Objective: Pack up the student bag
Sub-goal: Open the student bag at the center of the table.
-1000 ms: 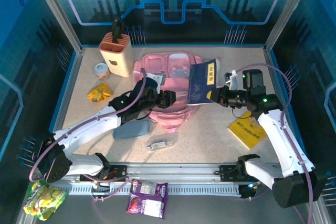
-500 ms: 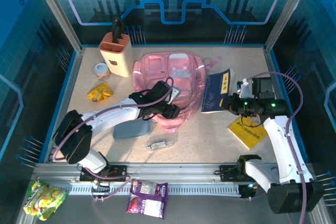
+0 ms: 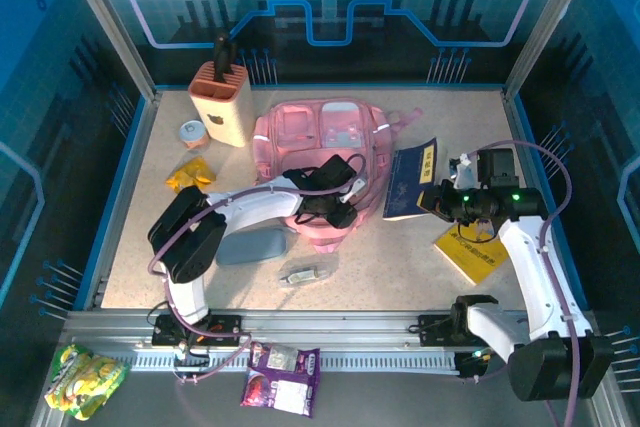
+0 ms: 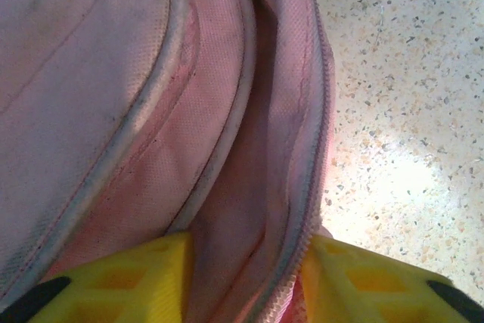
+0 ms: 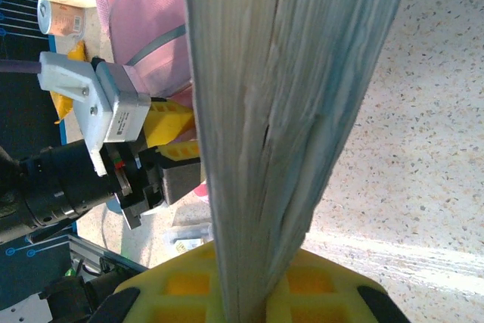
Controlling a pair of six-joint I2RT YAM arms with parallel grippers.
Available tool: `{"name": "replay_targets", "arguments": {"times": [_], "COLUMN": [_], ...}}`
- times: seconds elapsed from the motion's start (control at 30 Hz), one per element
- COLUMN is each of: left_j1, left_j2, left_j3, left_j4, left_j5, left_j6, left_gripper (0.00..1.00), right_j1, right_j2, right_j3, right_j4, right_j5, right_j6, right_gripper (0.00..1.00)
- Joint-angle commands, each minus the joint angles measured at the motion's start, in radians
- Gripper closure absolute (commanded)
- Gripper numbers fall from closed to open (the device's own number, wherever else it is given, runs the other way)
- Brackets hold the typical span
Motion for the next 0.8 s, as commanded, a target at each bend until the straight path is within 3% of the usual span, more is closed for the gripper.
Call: {"name": "replay_targets", "arguments": {"times": [0.0,0.27,0.5,0.77], "left_j1": [-0.001,0.000,0.003,0.030], "left_j2": [0.004,-0.017,-0.029,-0.002], "left_j3": [0.036,0.029,0.035,0.047], "left_j4": [-0.015,0.002,-0.010,-0.039], "left_j5": [-0.042,-0.048,-0.005,0.002], "left_j6": [0.021,0.003,-0.014,-0.036], "left_gripper": [0.63,0.67,0.62,0.67], "right_j1": [-0.017,-0.024,-0.030,-0.034], "right_j2": [-0.002,0.004,0.002,0.001], "right_j3": [-0.009,-0.024,-0.022,-0.030], "right_j4": [0.034,0.054,0.054,0.065], "right_j5": [-0.035,-0.053,-0.060,-0.071], "right_j6": [-0.020,-0.016,-0.019,-0.011], "right_gripper": [1.00,1.00,1.00,1.00]}}
